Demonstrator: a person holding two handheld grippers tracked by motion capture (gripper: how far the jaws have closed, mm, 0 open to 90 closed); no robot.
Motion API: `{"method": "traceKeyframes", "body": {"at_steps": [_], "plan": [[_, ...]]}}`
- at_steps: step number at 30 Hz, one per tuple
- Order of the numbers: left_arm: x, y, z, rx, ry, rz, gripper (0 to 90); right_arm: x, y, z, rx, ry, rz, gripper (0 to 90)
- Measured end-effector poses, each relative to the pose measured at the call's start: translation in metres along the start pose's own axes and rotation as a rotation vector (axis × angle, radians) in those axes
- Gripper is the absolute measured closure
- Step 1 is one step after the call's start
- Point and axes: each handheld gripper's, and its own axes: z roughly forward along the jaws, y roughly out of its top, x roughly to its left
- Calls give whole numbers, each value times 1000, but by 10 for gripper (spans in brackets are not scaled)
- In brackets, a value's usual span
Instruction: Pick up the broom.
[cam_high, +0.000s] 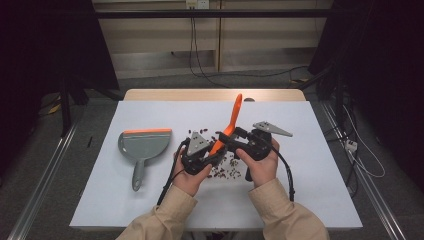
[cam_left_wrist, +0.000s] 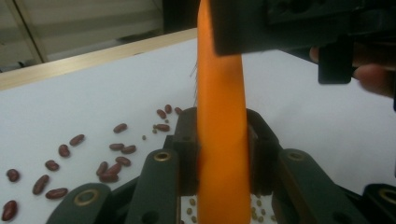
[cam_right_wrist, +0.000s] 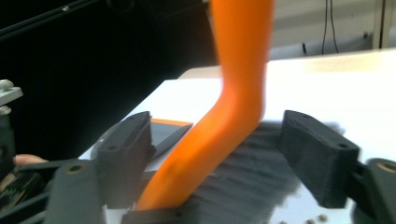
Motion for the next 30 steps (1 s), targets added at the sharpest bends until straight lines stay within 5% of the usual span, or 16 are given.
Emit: {"method": "traceKeyframes", "body": {"at_steps": [8, 10, 12, 14, 17, 20, 23, 25, 30], "plan": [[-8, -1, -1, -35, 14, 21, 691, 8, -3, 13, 23, -110, 17, 282], [-9, -1, -1, -32, 22, 39, 682, 9, -3, 16, 29, -135, 52, 366], [-10, -2, -1, -30, 28, 42, 678, 8, -2, 15, 22, -131, 68, 415], [-11, -2, -2, -29, 31, 64, 660, 6, 2, 12, -15, -119, 130, 559], [-14, -1, -2, -38, 48, 96, 649, 6, 5, 11, -4, -103, 156, 577], [-14, 1, -4, -60, 62, 83, 663, 11, 6, 12, -20, -131, 143, 551], [-16, 4, -7, -82, 71, 112, 684, 13, 3, 17, 4, -158, 133, 419], [-16, 4, -7, -86, 77, 113, 681, 13, 1, 20, 11, -156, 159, 416], [-21, 3, -7, -90, 98, 161, 638, 8, 3, 21, 16, -113, 242, 543]]}}
